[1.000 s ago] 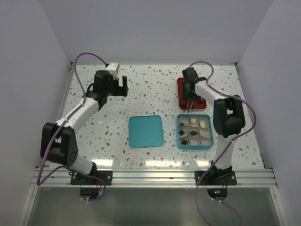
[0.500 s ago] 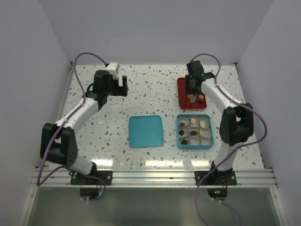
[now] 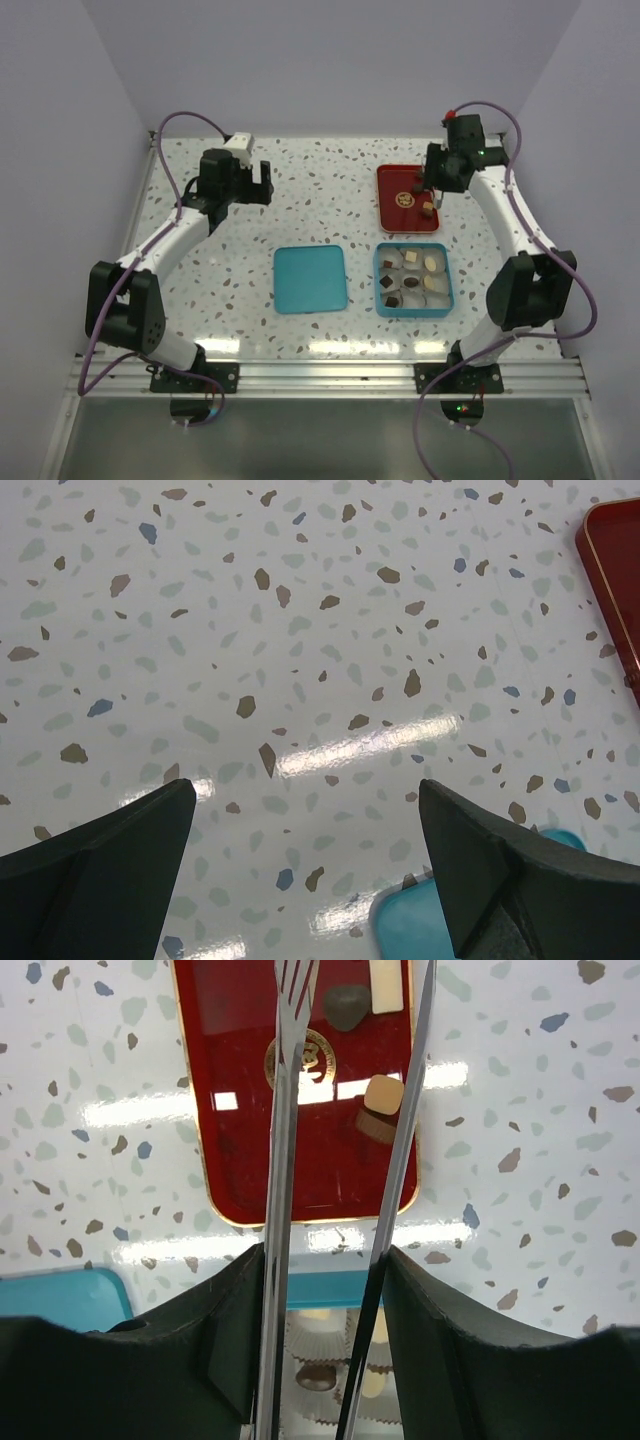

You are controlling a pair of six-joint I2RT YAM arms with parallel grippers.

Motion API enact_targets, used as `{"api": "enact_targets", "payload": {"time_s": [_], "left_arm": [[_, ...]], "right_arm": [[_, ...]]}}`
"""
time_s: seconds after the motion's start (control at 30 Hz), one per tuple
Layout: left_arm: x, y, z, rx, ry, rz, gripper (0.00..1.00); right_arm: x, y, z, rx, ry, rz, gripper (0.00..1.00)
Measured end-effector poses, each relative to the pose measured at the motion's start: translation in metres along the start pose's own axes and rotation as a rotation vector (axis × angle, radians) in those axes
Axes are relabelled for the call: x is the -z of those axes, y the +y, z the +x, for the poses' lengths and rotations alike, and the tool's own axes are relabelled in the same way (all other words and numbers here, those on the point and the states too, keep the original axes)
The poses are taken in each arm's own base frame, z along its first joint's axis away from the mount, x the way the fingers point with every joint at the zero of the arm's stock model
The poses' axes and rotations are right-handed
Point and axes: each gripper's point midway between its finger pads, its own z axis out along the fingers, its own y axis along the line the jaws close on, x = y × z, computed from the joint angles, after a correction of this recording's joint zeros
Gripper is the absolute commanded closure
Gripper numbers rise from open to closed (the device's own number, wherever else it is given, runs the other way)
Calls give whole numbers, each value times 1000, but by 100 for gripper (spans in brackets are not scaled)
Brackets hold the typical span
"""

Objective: Pack the chocolate
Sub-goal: Pick up the fake chocolate from the plate.

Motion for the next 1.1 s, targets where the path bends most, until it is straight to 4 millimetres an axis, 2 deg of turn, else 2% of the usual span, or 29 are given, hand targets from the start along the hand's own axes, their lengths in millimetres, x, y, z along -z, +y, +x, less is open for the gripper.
{"api": "enact_targets", "payload": {"time_s": [0.1, 0.23, 0.33, 0.5, 0.67, 1.1], "left_arm": [[0, 0, 0, 0, 0, 0, 0], [0, 0, 0, 0, 0, 0, 0], [0, 0, 0, 0, 0, 0, 0], [0, 0, 0, 0, 0, 2, 0], [0, 0, 0, 0, 0, 2, 0], [0, 0, 0, 0, 0, 3, 0]], "right_arm": [[-5, 0, 1, -29, 18, -42, 50], [-17, 15, 7, -45, 54, -117, 52], [-30, 23, 17, -51, 97, -146, 52], [-46, 20, 37, -50, 158, -130, 52], [-49, 17, 47, -49, 182, -119, 52], [-54, 11, 55, -47, 196, -86, 52]]}}
